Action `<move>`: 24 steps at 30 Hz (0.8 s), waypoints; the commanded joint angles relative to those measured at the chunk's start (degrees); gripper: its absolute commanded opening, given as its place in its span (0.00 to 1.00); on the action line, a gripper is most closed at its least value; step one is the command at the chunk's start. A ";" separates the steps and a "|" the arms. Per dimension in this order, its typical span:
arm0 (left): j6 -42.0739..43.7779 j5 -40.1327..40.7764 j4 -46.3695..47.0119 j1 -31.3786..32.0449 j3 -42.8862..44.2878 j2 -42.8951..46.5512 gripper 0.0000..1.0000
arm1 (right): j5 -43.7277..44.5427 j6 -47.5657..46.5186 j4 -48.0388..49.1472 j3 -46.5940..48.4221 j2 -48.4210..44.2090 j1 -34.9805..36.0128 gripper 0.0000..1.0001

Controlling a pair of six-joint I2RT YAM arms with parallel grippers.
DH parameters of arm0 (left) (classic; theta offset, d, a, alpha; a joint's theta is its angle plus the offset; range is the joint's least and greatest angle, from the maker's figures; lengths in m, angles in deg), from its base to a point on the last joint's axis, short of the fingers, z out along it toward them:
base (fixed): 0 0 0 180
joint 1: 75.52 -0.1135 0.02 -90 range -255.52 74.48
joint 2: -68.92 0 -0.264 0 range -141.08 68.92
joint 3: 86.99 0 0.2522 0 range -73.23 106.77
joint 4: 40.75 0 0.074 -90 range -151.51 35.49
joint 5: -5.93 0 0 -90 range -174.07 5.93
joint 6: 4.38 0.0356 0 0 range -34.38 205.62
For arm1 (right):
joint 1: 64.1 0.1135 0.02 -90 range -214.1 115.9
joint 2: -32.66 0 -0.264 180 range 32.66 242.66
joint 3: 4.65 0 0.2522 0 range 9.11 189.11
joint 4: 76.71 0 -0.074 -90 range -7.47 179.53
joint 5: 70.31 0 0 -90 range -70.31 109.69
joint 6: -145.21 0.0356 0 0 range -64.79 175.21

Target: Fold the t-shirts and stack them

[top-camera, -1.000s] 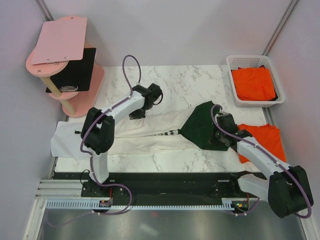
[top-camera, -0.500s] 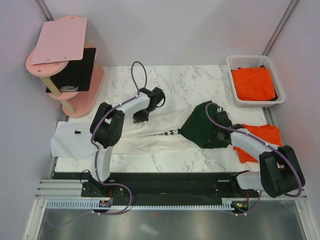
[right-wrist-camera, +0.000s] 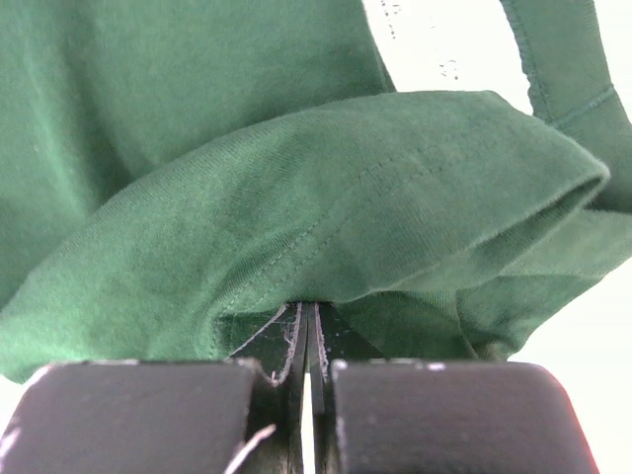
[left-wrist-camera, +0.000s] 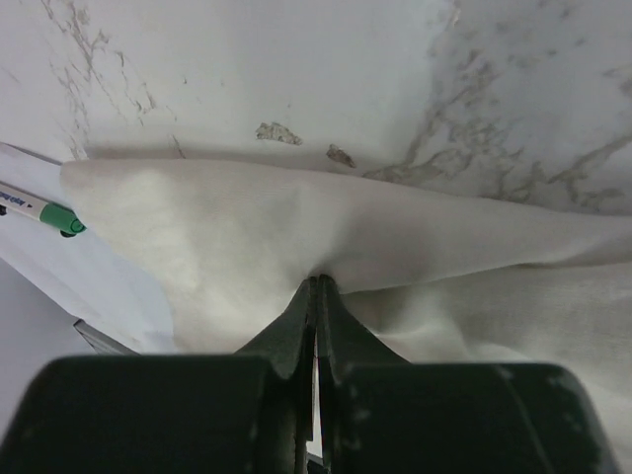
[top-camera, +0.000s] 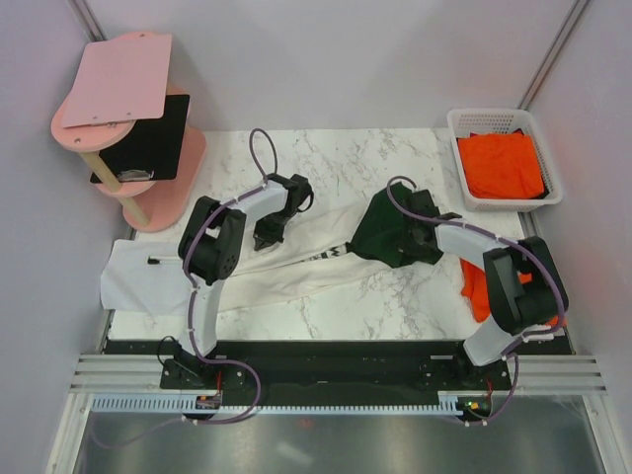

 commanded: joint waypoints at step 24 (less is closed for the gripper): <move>-0.33 -28.02 1.13 10.92 -8.85 10.85 0.02 | -10.32 -13.32 -6.20 73.03 54.36 0.22 0.00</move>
